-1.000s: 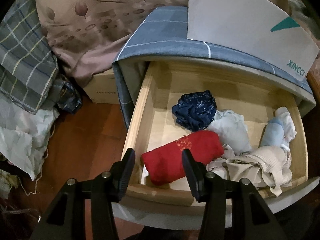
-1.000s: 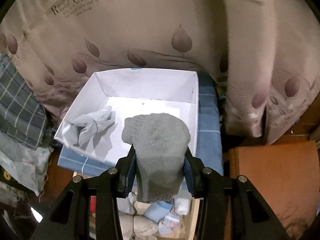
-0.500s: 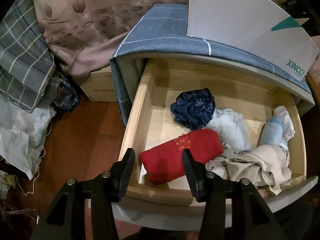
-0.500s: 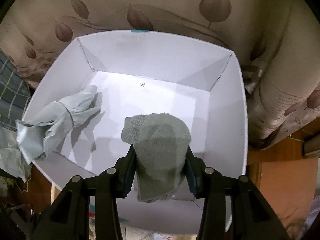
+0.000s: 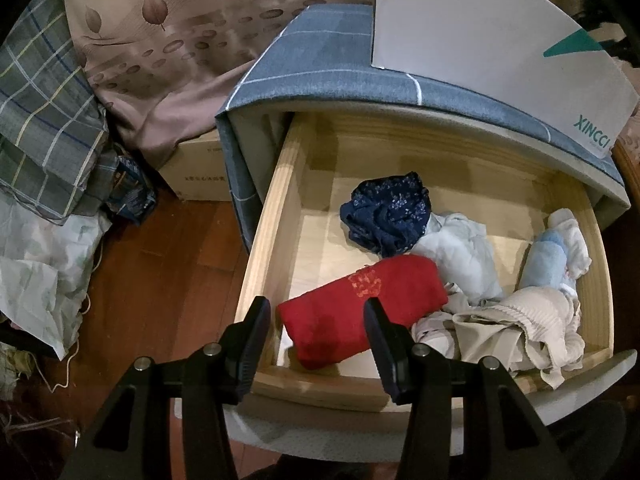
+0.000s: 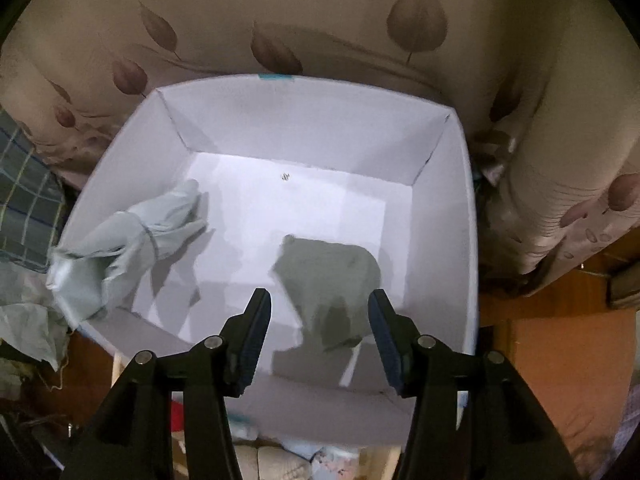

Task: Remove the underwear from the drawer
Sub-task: 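Move the right tool back down into the drawer toward the white roll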

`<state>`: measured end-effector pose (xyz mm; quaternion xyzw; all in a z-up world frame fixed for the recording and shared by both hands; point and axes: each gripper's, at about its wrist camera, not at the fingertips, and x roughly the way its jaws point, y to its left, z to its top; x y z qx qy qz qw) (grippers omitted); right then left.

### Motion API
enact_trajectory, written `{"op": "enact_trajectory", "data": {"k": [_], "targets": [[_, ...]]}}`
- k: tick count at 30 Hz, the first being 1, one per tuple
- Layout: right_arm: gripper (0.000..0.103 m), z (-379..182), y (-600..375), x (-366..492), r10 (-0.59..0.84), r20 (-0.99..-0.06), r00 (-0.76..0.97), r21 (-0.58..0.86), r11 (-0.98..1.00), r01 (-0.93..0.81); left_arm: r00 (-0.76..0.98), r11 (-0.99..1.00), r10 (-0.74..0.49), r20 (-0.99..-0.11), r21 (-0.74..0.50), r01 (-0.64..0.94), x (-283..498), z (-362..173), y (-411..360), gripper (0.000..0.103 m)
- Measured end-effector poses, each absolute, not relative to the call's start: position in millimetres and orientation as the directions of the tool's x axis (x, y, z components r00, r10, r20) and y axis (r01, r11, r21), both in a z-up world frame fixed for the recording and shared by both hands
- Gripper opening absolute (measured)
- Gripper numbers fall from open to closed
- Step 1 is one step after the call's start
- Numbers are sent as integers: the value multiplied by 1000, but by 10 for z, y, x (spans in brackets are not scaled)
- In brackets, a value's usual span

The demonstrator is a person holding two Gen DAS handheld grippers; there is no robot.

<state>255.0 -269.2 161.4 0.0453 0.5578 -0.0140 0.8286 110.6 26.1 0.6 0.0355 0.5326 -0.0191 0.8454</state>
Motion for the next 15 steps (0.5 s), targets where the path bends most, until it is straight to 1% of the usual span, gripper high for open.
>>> {"op": "enact_trajectory", "data": {"k": [4,8,11,15], "targets": [[48,1820,-2675,2203,60,-918,392,75,997,25,421,996,10,-907,46,75,1108,-14,250,49],[48,1865,-2650,1767,79,-923,378,78,997,-19,417,996,19,-909,55,73,1115,-23,242,49],[48,1776,-2635,1449,76,-931,356,67,997,-39,416,996,20,-909,55,73,1116,-24,238,49],[47,1469,-2651,1157,65,-950,307,57,998,-36,413,997,19,-911,49,63,1117,-33,267,49]]}}
